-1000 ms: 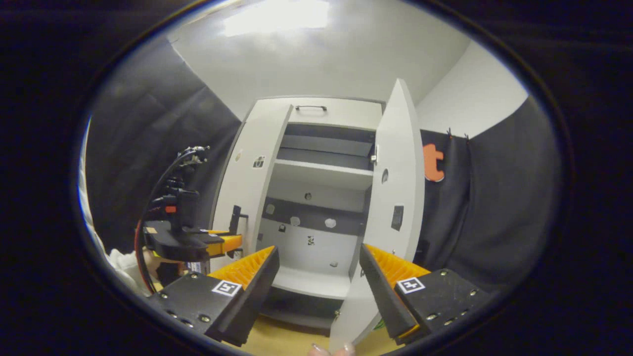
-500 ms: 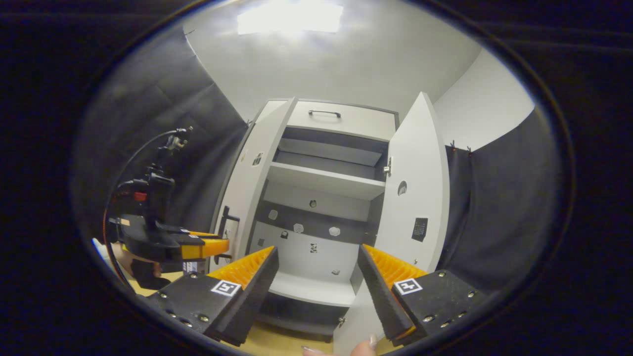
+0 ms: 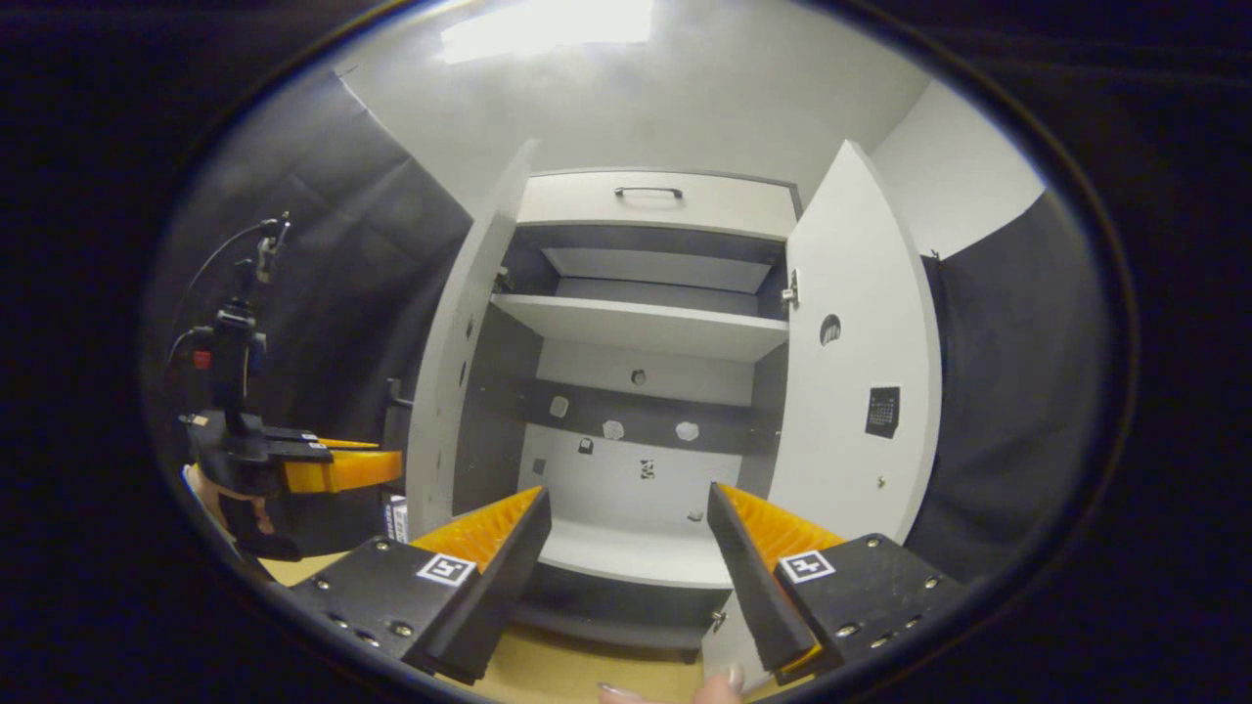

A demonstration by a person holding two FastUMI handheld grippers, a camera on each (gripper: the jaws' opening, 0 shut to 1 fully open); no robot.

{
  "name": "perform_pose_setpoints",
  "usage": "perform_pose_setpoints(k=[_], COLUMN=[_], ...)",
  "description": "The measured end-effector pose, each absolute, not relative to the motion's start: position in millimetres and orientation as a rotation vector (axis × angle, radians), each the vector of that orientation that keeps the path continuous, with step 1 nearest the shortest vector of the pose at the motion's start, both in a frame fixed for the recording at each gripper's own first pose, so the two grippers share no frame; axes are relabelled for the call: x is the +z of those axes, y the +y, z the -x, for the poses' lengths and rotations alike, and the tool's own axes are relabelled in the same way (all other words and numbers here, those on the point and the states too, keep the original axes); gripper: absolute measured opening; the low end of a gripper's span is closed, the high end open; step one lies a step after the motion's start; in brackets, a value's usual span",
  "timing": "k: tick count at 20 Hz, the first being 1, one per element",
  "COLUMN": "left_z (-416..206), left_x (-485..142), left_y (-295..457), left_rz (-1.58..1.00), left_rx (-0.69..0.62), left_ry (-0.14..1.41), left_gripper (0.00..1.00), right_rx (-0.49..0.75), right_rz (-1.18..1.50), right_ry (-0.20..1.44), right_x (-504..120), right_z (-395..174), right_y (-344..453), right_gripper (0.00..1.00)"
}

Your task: Open the right door of the double-door shoe cabinet with the right hand, and open the left door with the left hand.

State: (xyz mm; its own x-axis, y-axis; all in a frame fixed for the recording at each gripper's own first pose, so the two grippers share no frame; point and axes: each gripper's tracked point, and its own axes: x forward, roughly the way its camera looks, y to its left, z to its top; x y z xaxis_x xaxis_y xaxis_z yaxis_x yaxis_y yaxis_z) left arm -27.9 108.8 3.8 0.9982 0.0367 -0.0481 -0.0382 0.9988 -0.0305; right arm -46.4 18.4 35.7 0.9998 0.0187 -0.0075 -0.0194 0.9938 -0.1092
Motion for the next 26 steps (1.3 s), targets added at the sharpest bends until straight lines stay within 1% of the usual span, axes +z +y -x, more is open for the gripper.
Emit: perform_pose_setpoints(k=[2,3,5,7,8,10,11,16,24,26], left_z=[41.4,46.4,54.4,60.1,62.3,63.2,62.2,62.1,63.4,68.1], left_x=[8.6,8.6,12.1,9.0,7.9,13.3,9.6,8.4,7.9,9.6], left_y=[129.0,141.9,169.8,200.1,211.9,199.7,200.7,203.2,208.7,205.9], left_rz=[0.002,-0.027,-0.048,-0.043,-0.044,0.014,0.02,-0.022,-0.075,-0.093], left_rx=[0.085,0.115,0.185,0.252,0.27,0.209,0.197,0.187,0.259,0.286], left_ry=[0.037,0.027,0.011,0.017,0.021,0.0,-0.001,0.013,0.027,0.02], left_gripper=[0.13,0.08,0.03,0.0,0.0,0.0,0.0,0.0,0.0,0.03], right_rx=[0.022,0.029,0.048,0.066,0.07,0.072,0.07,0.052,0.038,0.041], right_rz=[0.108,0.103,0.097,0.099,0.102,0.106,0.107,0.095,0.083,0.084], right_ry=[0.009,0.01,0.011,0.012,0.014,0.018,0.022,0.036,0.038,0.047], right_x=[33.1,31.9,30.2,28.4,27.6,25.3,24.3,20.1,23.3,20.9], right_z=[41.5,38.9,34.2,31.1,29.9,28.5,28.5,26.5,29.9,32.7], right_y=[26.1,32.6,45.6,57.2,60.4,63.0,64.5,62.9,48.5,44.6], right_gripper=[0.97,0.97,0.97,0.97,0.97,0.97,0.96,0.97,0.96,0.97])
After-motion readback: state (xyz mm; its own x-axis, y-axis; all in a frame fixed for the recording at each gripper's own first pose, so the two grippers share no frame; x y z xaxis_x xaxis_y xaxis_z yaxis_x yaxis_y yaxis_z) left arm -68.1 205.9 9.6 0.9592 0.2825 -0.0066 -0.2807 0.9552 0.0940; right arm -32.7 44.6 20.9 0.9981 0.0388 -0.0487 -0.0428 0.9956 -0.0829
